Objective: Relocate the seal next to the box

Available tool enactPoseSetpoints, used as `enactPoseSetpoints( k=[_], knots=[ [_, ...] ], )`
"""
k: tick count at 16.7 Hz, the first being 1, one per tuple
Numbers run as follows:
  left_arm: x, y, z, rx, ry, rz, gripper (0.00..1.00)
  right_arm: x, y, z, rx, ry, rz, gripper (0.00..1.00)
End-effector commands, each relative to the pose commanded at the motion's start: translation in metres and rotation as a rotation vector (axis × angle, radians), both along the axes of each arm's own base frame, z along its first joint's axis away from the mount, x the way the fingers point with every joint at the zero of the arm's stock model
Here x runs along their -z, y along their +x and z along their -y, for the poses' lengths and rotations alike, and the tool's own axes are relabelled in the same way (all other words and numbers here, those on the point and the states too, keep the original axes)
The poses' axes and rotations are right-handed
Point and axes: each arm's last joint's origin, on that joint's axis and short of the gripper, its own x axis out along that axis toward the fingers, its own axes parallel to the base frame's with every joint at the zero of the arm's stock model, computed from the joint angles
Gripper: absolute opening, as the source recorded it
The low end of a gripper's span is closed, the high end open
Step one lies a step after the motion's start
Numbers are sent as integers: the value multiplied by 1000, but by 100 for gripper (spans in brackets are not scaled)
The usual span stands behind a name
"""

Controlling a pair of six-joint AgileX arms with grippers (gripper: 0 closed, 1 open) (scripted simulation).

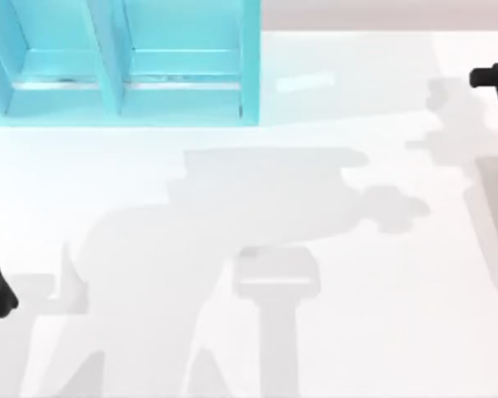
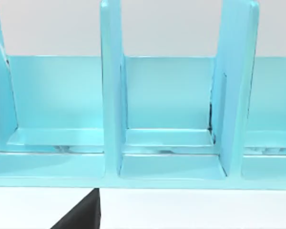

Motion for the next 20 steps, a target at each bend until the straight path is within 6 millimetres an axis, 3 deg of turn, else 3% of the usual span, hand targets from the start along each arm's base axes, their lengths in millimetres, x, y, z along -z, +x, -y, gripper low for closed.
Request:
enactPoseSetpoints(
  k=[11, 15, 20],
  knots=[
    [0, 0, 0, 0, 0, 0, 100, 39, 1, 0, -1, 0, -4, 0],
    [0, 0, 0, 0, 0, 0, 100, 39, 1, 0, -1, 0, -4, 0],
    [0, 0, 0, 0, 0, 0, 100, 39, 1, 0, -1, 0, -4, 38]
  ],
)
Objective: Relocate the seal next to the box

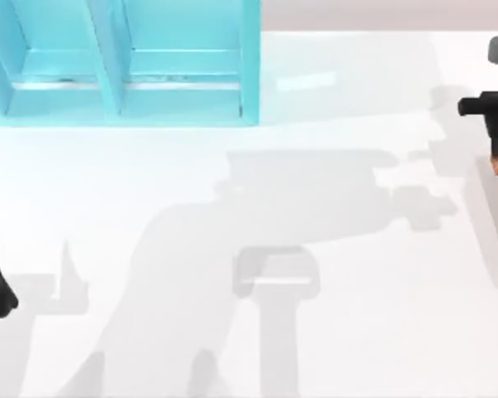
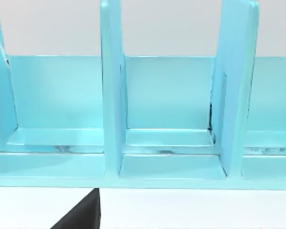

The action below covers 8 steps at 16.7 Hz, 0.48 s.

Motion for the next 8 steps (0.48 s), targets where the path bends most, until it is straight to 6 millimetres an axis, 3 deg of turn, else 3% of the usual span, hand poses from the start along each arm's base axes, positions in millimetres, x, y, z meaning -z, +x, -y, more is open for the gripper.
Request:
enactPoseSetpoints(
  k=[8],
  knots=[
    [0, 0, 0, 0, 0, 0, 100, 0, 0, 0, 0, 0, 0, 98]
  ],
)
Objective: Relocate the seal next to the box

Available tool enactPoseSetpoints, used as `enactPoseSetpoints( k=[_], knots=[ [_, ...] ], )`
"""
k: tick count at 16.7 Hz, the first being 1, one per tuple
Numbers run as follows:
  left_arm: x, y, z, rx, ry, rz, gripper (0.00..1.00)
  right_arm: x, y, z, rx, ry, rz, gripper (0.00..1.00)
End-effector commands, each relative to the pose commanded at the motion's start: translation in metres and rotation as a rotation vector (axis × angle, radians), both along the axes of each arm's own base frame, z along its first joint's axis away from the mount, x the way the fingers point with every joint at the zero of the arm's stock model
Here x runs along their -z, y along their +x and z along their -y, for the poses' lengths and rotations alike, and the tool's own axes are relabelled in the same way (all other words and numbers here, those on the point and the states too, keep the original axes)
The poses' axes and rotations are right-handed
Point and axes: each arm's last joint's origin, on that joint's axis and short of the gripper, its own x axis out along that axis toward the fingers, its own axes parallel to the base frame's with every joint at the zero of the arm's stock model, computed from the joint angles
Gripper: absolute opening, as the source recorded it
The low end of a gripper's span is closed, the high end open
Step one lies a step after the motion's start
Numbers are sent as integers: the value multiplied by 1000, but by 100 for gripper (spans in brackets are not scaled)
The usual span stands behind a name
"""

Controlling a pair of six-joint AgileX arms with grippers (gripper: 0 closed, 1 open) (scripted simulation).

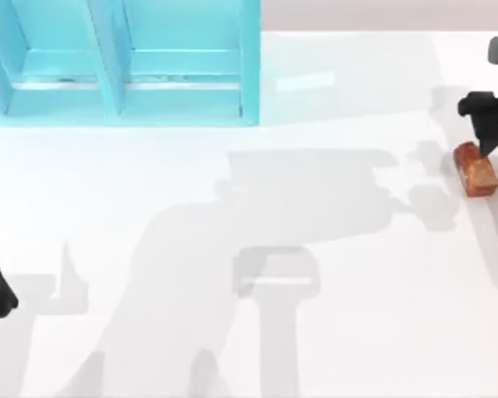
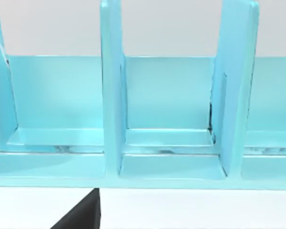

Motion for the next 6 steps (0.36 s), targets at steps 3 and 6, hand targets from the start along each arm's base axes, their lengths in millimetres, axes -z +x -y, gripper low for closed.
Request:
enactPoseSetpoints(
  k=[3, 6],
  knots=[
    [0, 0, 0, 0, 0, 0, 100, 0, 0, 0, 0, 0, 0, 100],
    [0, 0, 0, 0, 0, 0, 100, 0, 0, 0, 0, 0, 0, 100]
  ],
)
